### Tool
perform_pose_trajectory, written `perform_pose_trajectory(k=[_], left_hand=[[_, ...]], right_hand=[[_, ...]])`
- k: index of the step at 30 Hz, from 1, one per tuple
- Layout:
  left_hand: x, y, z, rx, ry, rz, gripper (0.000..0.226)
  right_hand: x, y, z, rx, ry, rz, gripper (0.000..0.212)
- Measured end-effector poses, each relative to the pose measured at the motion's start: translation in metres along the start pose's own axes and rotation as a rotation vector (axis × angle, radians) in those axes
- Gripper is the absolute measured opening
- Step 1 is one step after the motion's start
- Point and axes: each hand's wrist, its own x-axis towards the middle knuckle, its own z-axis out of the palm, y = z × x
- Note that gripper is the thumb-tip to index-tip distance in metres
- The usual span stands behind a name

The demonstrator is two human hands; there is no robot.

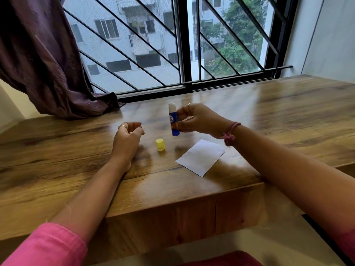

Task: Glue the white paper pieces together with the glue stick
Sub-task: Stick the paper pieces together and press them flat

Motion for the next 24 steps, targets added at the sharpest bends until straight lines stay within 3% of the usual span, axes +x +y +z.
perform_pose_trajectory(k=[14,24], left_hand=[[-0.004,0.004,-0.002,0.005,-0.015,-0.012,0.015],[-0.005,0.004,-0.001,0.006,-0.024,-0.014,0.016]], right_hand=[[0.008,0.009,0.016,-0.37,-0.056,-0.057,0.037],[0.004,0.011,0.013,-0.259,-0.126,-0.003,0.043]])
